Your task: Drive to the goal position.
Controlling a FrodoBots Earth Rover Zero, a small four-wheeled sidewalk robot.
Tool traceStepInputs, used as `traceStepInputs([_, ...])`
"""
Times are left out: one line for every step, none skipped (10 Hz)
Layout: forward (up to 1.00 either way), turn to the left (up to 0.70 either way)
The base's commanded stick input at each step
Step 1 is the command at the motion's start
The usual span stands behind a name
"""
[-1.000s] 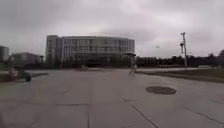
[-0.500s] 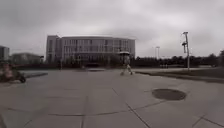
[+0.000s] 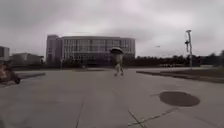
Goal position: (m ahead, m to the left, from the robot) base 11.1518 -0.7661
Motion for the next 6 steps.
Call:
traceStepInputs([0.70,0.00])
traceStepInputs([0.70,0.00])
traceStepInputs([0.70,0.00])
traceStepInputs([0.70,0.00])
traceStepInputs([0.70,0.00])
traceStepInputs([0.70,0.00])
